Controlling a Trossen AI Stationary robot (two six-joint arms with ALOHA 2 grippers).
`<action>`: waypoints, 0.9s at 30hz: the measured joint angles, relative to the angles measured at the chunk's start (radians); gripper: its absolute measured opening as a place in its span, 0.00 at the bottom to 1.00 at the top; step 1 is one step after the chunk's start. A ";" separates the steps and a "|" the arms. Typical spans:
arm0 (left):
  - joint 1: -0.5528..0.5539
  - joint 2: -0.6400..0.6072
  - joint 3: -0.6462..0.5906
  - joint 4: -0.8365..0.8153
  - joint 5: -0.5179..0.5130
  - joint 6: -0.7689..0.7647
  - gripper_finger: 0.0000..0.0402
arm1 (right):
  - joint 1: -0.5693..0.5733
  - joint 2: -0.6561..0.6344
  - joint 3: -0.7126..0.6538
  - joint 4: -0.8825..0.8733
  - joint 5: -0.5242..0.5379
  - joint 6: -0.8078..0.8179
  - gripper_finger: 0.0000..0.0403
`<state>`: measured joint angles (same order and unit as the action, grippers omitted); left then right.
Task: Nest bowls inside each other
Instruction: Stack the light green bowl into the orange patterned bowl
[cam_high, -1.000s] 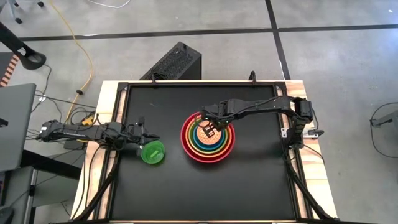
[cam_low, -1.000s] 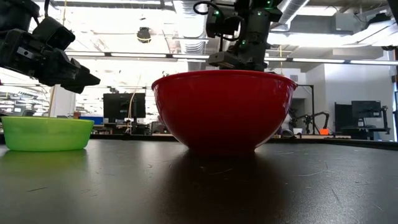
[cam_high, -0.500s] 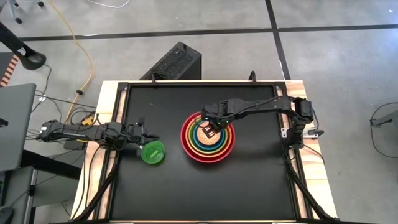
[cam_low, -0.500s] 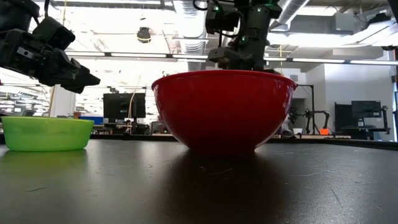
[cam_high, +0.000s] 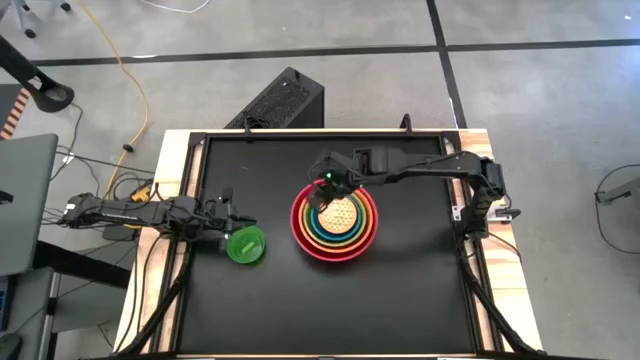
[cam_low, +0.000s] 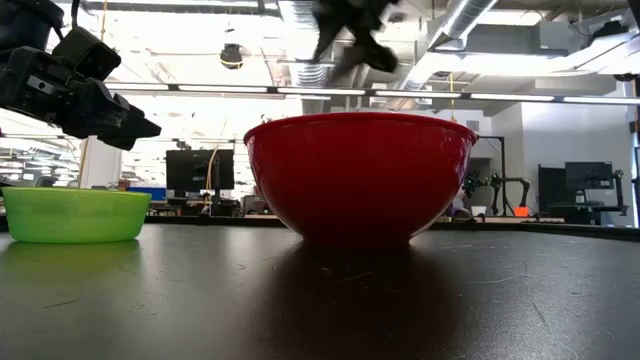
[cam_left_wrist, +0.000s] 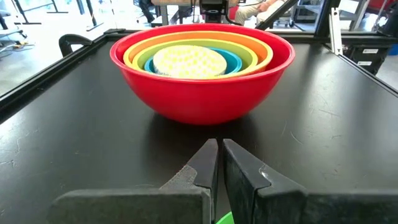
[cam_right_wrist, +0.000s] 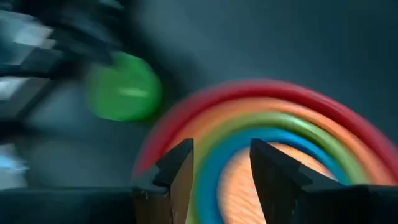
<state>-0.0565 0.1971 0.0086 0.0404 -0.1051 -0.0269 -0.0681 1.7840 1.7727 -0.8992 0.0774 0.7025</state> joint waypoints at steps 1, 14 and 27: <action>0.000 0.000 0.000 0.000 0.000 0.000 0.03 | 0.020 0.001 0.000 0.067 -0.001 -0.011 0.43; 0.000 0.003 0.000 0.005 -0.006 0.000 0.03 | 0.237 0.165 -0.062 0.814 -0.029 -0.467 0.43; 0.000 0.031 0.010 -0.028 -0.008 0.000 0.03 | 0.261 0.645 0.372 0.808 -0.052 -0.851 0.43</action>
<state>-0.0563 0.2284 0.0185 0.0128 -0.1128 -0.0265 0.1927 2.4290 2.1449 -0.0907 0.0250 -0.1490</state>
